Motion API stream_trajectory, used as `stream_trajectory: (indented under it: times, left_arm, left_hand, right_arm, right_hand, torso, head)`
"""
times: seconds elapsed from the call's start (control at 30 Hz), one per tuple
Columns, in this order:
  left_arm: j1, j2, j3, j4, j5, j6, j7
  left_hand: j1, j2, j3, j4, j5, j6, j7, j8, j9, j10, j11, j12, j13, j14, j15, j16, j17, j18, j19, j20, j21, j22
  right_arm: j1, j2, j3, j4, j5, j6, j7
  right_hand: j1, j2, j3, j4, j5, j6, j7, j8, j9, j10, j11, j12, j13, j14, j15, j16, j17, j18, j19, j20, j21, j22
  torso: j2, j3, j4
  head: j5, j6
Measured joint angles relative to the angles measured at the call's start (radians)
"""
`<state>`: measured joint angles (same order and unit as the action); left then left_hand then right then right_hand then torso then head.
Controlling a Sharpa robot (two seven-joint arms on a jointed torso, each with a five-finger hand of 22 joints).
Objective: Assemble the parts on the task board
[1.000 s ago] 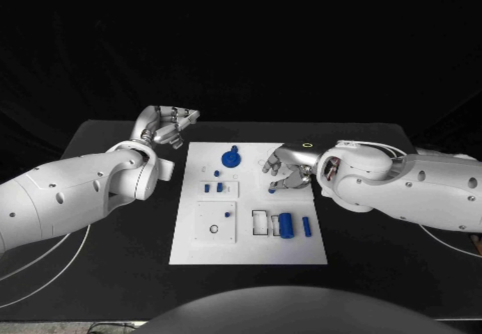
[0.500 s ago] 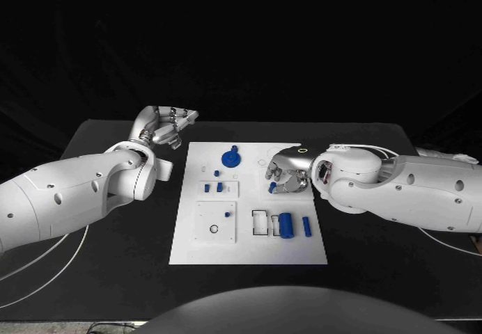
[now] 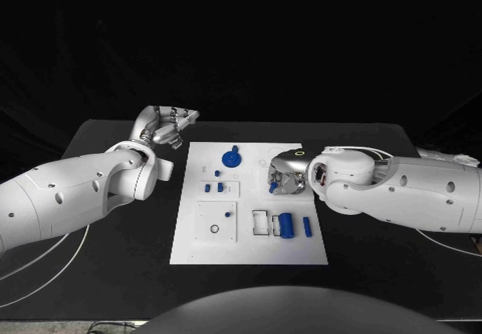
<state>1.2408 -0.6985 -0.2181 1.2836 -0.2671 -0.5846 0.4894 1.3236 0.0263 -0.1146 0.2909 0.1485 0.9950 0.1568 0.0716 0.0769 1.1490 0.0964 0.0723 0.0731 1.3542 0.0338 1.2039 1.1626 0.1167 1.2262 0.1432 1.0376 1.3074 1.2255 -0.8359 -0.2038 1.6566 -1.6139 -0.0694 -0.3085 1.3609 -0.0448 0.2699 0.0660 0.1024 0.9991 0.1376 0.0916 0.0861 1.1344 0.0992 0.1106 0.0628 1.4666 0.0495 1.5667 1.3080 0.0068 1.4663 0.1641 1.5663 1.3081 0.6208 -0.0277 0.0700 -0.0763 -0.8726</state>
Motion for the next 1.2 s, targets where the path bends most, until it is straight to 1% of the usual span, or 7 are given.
stream_trajectory:
  times: [0.3,0.53,0.63,0.97,1.07,1.17,1.2]
  left_arm:
    - [0.0,0.0,0.0,0.0,0.0,0.0,0.0]
    - [0.0,0.0,0.0,0.0,-0.001,0.0,0.0]
    - [0.0,0.0,0.0,0.0,-0.001,0.0,0.0]
    - [0.0,-0.001,0.0,0.0,-0.001,0.0,0.0]
    - [0.0,-0.001,0.0,-0.001,-0.001,0.0,0.0]
    - [0.0,-0.002,0.0,-0.002,-0.001,0.0,0.0]
    - [0.0,-0.002,0.0,-0.002,-0.001,0.0,0.0]
  left_hand:
    - [0.0,0.0,0.0,0.0,0.0,0.0,0.0,0.0,0.0,0.0,0.0,0.0,0.0,0.0,0.0,0.0,0.0,0.0,0.0,0.0,0.0,0.0]
    - [0.0,0.0,0.0,0.0,0.0,0.0,0.0,0.0,0.0,0.0,0.0,0.0,0.0,0.0,0.0,0.0,0.0,0.0,0.0,0.0,0.0,0.0]
    - [0.0,0.0,0.0,0.0,0.0,0.0,0.0,0.0,0.0,0.0,0.0,0.0,0.0,0.0,0.0,0.0,0.0,0.0,0.0,0.0,0.0,0.0]
    - [0.0,0.0,0.0,0.0,0.0,0.0,0.0,0.0,0.0,0.0,0.0,0.0,0.0,0.0,0.0,0.0,0.0,0.0,0.0,0.0,0.0,0.0]
    - [0.0,0.0,0.0,0.0,0.0,0.0,0.0,0.0,0.0,0.0,0.0,0.0,0.0,0.0,0.0,0.0,0.0,0.0,0.0,0.0,0.0,0.0]
    - [0.0,0.0,0.0,0.0,0.0,0.0,0.0,0.0,0.0,0.0,0.0,0.0,0.0,0.0,0.0,0.0,0.0,0.0,0.0,0.0,0.0,0.0]
    - [0.0,0.0,0.0,0.0,0.0,0.0,0.0,0.0,0.0,0.0,0.0,0.0,0.0,0.0,0.0,0.0,0.0,0.0,0.0,0.0,0.0,0.0]
  right_arm:
    - [-0.003,0.007,0.0,-0.009,-0.002,0.007,-0.006]
    - [-0.003,0.006,0.001,-0.01,-0.003,0.008,-0.007]
    - [-0.003,0.005,0.001,-0.01,-0.003,0.006,-0.007]
    - [-0.004,0.0,0.001,-0.01,0.0,-0.008,-0.003]
    - [-0.005,-0.001,0.001,-0.01,0.003,-0.011,-0.003]
    - [-0.005,-0.001,0.0,-0.011,0.008,-0.012,-0.003]
    - [-0.006,-0.001,0.0,-0.011,0.009,-0.012,-0.003]
  right_hand:
    - [0.005,0.005,0.02,0.0,0.0,0.012,-0.004,0.0,0.0,0.024,-0.009,0.0,0.0,0.0,-0.007,0.0,0.0,0.0,0.0,-0.007,0.0,0.0]
    - [0.021,0.019,0.051,-0.01,0.006,0.071,-0.011,0.014,0.001,0.066,-0.027,-0.006,0.0,0.0,-0.021,0.0,0.0,0.0,-0.002,-0.023,0.0,0.0]
    - [0.026,0.017,0.055,-0.008,0.006,0.084,-0.012,0.017,0.003,0.075,-0.028,-0.012,-0.001,0.0,-0.029,0.0,0.0,0.0,0.002,-0.027,0.0,0.0]
    - [0.034,0.016,0.063,-0.014,0.012,0.093,-0.011,0.022,0.004,0.082,-0.028,-0.027,-0.002,0.0,-0.029,0.0,0.0,0.0,-0.002,-0.03,0.0,0.0]
    - [0.036,0.014,0.065,-0.012,0.012,0.095,-0.009,0.02,0.004,0.068,-0.015,-0.043,-0.002,0.0,-0.028,0.0,0.0,0.0,-0.002,-0.03,0.0,0.0]
    - [0.023,0.002,0.07,-0.009,0.014,0.073,0.014,-0.002,0.009,0.05,0.003,-0.045,-0.002,-0.002,-0.012,0.0,0.0,0.0,-0.001,-0.03,0.0,0.0]
    - [0.02,-0.005,0.07,-0.006,0.014,0.055,0.014,-0.012,0.007,0.045,0.008,-0.045,-0.002,0.0,-0.01,0.0,0.0,0.0,0.002,-0.025,0.0,0.0]
  torso:
    - [0.0,-0.0002,0.0]
    - [0.0,-0.0001,0.0002]
    - [0.0,-0.0001,0.0002]
    - [0.0,-0.0001,-0.0003]
    - [0.0,-0.0001,-0.0004]
    - [0.0,-0.0001,-0.0003]
    - [0.0,-0.0002,-0.0004]
  head:
    - [0.001,0.0]
    - [0.002,0.0]
    - [0.003,0.0]
    - [0.005,0.0]
    - [0.004,0.0]
    - [0.004,0.0]
    - [0.004,0.0]
